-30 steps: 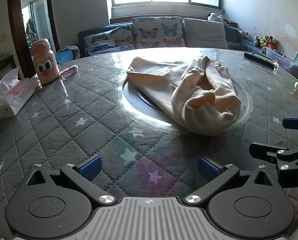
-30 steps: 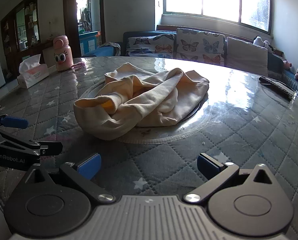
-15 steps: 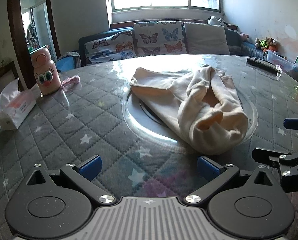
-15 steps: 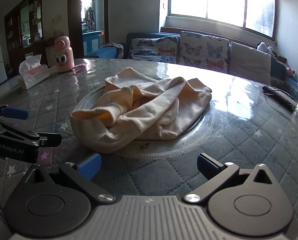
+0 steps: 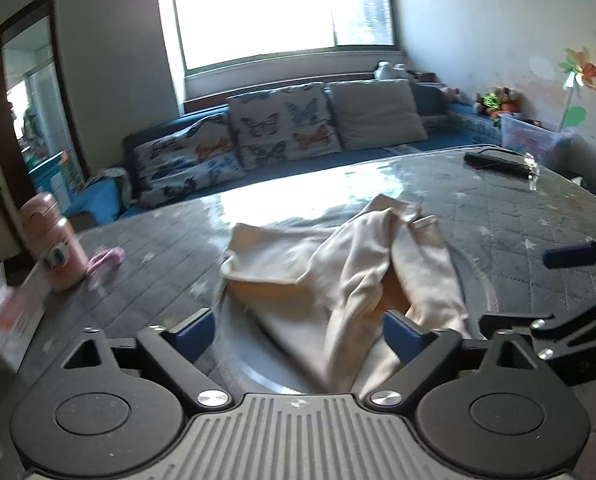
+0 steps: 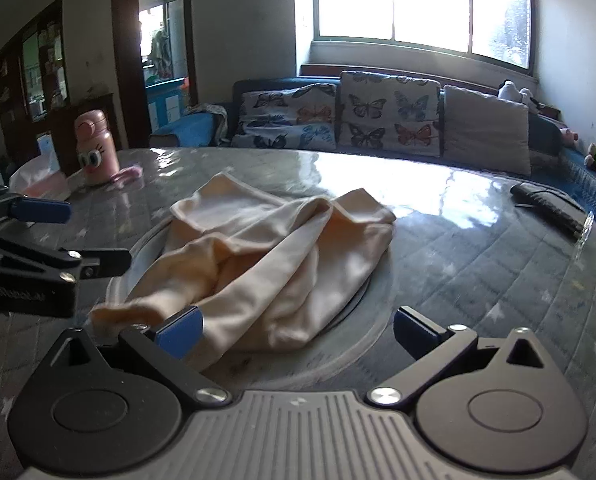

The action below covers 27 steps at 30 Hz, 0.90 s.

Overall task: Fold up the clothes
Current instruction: 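Grasp the shirt edge with the left gripper while the right gripper grasps another edge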

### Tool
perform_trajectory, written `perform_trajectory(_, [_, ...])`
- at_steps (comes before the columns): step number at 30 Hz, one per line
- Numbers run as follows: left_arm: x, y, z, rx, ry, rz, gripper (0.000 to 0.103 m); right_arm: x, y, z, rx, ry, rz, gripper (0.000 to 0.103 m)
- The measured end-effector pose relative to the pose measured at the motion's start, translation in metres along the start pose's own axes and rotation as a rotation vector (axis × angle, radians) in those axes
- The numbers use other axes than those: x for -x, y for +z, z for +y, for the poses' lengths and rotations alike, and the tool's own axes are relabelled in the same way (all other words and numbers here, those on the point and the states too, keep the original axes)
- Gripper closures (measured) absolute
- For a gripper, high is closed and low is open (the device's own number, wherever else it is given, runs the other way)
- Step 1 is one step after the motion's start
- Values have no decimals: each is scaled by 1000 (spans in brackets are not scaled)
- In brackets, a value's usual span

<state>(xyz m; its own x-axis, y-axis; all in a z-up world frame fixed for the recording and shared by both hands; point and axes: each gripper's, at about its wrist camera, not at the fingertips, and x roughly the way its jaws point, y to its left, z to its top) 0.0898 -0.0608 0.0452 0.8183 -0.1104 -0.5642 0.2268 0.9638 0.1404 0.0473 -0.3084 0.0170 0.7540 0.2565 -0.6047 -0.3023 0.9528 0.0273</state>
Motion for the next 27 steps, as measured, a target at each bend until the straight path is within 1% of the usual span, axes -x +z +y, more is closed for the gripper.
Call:
perform_trajectory(2, [-11, 4, -6, -30, -25, 3, 23, -6, 7, -5, -5, -13, 0, 2])
perform_trajectory(4, [-22, 9, -13, -60, -51, 6, 24, -11, 12, -10, -7, -24, 1, 5])
perform_trajectory(7, [-38, 15, -23, -106, -89, 11, 35, -20, 19, -18, -17, -44, 8, 8])
perform_trajectory(8, [-44, 16, -25, -115, -96, 18, 40, -23, 21, -20, -22, -47, 11, 9])
perform_trajectory(9, [-50, 16, -26, -118, -97, 29, 44, -27, 23, -23, -27, -49, 15, 9])
perform_trajectory(10, [-56, 16, -27, -120, -98, 41, 51, -30, 25, -26, -32, -51, 18, 10])
perform_trajectory(11, [-63, 15, -27, -119, -99, 54, 61, -32, 26, -27, -34, -51, 21, 12])
perform_trajectory(12, [-69, 14, -26, -115, -102, 66, 66, -35, 28, -29, -36, -49, 23, 13])
perform_trajectory(13, [-74, 13, -25, -108, -106, 75, 81, -38, 30, -30, -39, -46, 26, 13])
perform_trajectory(14, [-78, 13, -24, -99, -110, 81, 92, -42, 31, -31, -41, -43, 30, 16])
perform_trajectory(17, [-75, 11, -17, -79, -102, 60, 95, -51, 35, -33, -49, -30, 38, 21])
perform_trajectory(21, [-60, 8, 3, -28, -57, 27, 96, -63, 40, -32, -39, -25, 49, 24])
perform_trajectory(25, [-45, 0, 26, 34, -13, 7, 96, -77, 44, -30, -36, -15, 68, 34])
perform_trajectory(27, [-38, -5, 36, 62, 3, 6, 96, -86, 48, -28, -35, -10, 77, 35])
